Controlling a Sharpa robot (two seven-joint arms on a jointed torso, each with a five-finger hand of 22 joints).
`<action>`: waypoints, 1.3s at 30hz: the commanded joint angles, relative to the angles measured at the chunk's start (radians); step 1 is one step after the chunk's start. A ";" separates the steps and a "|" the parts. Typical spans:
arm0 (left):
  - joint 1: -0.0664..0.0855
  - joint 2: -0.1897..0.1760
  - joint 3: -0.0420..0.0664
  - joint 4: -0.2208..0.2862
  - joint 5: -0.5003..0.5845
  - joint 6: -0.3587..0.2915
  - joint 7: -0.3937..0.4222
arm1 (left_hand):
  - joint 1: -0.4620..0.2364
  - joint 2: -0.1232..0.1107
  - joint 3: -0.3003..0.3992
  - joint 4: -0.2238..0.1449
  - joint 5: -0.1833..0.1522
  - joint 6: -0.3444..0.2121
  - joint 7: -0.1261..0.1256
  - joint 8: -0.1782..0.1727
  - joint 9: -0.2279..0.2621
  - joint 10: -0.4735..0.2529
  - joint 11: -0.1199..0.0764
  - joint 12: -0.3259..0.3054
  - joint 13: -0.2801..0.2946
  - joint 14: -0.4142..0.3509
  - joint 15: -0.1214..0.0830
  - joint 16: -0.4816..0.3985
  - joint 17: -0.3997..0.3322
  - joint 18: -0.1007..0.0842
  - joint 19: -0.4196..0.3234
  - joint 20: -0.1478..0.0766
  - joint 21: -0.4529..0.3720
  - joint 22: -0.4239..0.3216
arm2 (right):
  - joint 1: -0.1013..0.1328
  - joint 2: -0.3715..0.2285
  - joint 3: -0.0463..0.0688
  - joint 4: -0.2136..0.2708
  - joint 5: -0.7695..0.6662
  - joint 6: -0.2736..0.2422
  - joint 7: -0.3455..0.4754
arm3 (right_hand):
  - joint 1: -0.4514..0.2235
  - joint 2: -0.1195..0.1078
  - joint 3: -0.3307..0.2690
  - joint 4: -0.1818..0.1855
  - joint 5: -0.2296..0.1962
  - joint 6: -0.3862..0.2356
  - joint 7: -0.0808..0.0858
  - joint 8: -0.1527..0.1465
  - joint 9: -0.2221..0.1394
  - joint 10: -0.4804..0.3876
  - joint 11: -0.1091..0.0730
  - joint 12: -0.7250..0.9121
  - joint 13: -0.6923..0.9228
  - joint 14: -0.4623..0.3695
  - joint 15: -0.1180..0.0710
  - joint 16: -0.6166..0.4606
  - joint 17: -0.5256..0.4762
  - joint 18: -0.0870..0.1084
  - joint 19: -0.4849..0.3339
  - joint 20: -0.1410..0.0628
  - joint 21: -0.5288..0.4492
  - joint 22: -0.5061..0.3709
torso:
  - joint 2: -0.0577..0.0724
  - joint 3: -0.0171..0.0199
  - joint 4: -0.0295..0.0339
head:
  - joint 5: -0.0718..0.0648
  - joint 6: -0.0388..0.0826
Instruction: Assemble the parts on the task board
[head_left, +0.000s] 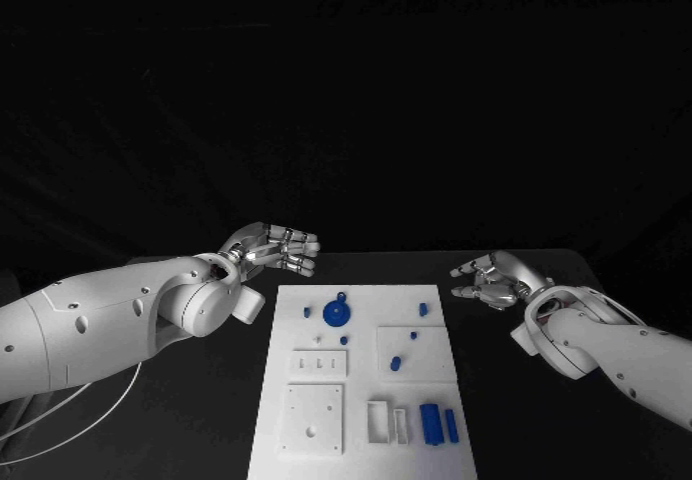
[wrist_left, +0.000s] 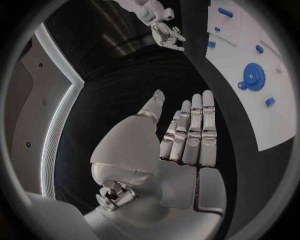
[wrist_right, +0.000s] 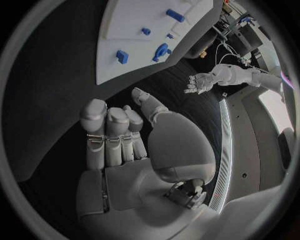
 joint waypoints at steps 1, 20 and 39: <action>-0.001 0.001 0.001 0.002 -0.002 0.008 0.022 | 0.000 0.009 0.002 -0.003 0.003 0.004 0.000 0.003 0.001 -0.003 0.004 -0.006 0.000 -0.001 -0.005 0.003 0.000 0.006 -0.001 -0.002 0.000 0.000 | -0.020 0.009 0.000 -0.022 -0.007 0.043 0.062 | 0.017 -0.003 -0.025 -0.002 -0.031 -0.001 0.001 0.001 0.001 -0.005 0.000 -0.008 -0.002 -0.003 -0.001 -0.007 0.002 -0.008 0.000 -0.005 -0.004 0.100 | 0.002 0.0082 -0.0051 | -0.012 0.013; -0.018 0.005 0.000 -0.001 -0.004 0.036 0.018 | -0.004 0.010 0.001 -0.002 0.003 -0.003 0.002 0.003 0.001 -0.010 0.006 -0.006 0.001 0.000 -0.004 0.000 0.000 0.007 0.000 -0.001 -0.003 -0.001 | -0.057 0.141 0.000 -0.192 -0.214 0.017 0.072 | 0.056 -0.008 -0.131 0.030 -0.078 -0.032 -0.004 0.001 0.001 -0.005 -0.002 -0.019 -0.013 -0.001 -0.003 -0.016 0.008 -0.009 0.002 -0.006 -0.020 0.098 | 0.009 0.0278 0.0069 | -0.018 -0.008; -0.021 0.009 0.000 -0.004 -0.005 0.043 0.017 | -0.006 0.010 -0.002 0.001 0.003 -0.002 0.002 0.003 0.001 -0.018 0.008 -0.004 0.001 -0.001 -0.003 0.000 0.000 0.008 0.001 0.000 -0.004 -0.003 | -0.057 0.199 -0.001 -0.267 -0.239 0.043 0.052 | 0.078 -0.006 -0.172 0.039 -0.093 -0.056 -0.013 0.001 0.001 -0.009 -0.010 -0.025 -0.016 -0.002 -0.008 -0.018 0.010 -0.012 0.001 -0.010 -0.025 0.098 | 0.011 0.0270 0.0074 | -0.016 -0.009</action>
